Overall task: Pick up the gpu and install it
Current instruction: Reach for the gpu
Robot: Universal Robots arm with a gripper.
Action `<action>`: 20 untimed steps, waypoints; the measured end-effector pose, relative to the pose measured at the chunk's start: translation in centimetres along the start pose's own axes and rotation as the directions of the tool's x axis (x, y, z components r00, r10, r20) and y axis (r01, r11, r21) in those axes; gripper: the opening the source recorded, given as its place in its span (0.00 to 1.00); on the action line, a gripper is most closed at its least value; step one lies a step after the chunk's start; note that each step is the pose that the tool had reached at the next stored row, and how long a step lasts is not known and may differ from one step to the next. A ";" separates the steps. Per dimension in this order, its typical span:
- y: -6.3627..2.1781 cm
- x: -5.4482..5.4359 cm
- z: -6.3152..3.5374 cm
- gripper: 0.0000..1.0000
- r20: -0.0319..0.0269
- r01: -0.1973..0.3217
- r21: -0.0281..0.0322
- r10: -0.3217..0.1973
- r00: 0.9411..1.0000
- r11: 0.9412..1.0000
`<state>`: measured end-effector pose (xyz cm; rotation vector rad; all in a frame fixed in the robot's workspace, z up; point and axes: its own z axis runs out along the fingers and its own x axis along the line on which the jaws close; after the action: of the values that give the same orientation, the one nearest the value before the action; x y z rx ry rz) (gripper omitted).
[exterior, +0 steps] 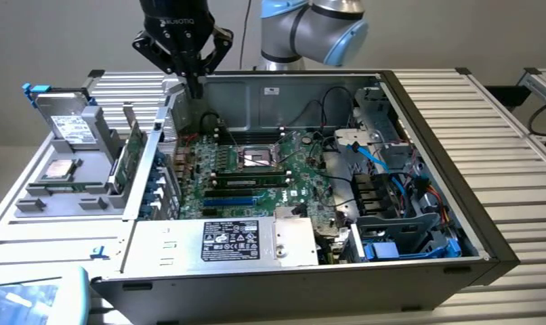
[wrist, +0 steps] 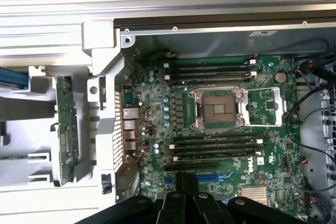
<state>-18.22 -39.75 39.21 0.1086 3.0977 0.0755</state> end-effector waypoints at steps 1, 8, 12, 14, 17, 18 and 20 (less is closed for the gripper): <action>0.00 0.4 -0.01 0.12 0.001 0.000 0.000 0.000 1.000 1.000; -0.01 2.8 -0.09 0.12 0.001 0.000 0.000 0.000 1.000 1.000; 0.01 4.4 -0.13 0.12 0.001 0.000 0.000 0.000 1.000 1.000; 0.05 5.3 -0.13 0.12 0.001 0.000 0.000 0.000 1.000 1.000; 0.17 6.7 -0.11 0.12 0.001 0.000 0.000 0.000 1.000 1.000; 0.21 7.2 -0.10 0.12 0.001 0.000 0.000 0.000 1.000 1.000; 0.31 8.1 -0.08 0.12 0.001 0.000 0.000 0.000 1.000 1.000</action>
<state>-26.26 -38.87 38.99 0.1084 3.0964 0.0755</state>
